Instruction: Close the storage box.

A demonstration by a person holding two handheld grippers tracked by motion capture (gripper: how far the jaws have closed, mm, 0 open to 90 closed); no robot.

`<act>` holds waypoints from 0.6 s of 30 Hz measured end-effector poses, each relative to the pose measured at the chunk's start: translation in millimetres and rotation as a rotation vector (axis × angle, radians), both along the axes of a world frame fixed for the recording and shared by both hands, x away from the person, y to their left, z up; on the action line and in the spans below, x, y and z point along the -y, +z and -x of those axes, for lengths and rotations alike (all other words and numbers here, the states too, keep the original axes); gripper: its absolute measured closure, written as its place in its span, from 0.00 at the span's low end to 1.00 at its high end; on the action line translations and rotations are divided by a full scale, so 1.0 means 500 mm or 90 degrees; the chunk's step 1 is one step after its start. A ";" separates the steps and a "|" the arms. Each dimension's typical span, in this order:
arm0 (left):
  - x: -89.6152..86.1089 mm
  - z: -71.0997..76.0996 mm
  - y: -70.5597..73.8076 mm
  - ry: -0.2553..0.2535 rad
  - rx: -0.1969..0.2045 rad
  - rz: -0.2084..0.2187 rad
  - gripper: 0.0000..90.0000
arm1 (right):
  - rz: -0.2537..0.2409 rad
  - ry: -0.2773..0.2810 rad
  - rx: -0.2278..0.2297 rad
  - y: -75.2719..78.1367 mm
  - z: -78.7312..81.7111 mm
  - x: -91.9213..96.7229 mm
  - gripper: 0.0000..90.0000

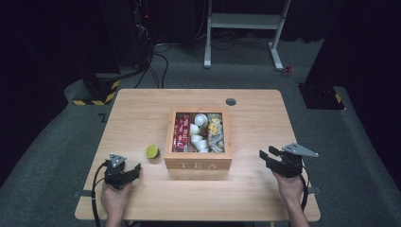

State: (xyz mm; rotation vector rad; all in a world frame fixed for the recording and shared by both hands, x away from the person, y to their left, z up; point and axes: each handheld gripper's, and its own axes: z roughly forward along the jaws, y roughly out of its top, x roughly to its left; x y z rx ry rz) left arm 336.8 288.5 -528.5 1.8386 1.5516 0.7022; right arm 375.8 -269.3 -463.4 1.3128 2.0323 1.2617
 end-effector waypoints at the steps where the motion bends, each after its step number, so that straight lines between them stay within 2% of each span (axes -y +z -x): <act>1: 0.000 0.000 0.000 0.000 0.000 0.000 0.33 | 0.000 -0.002 -0.001 -0.001 -0.001 0.001 0.56; 18: 0.000 0.000 0.000 0.000 0.000 0.000 0.33 | 0.019 -0.027 -0.021 -0.019 -0.013 0.011 0.56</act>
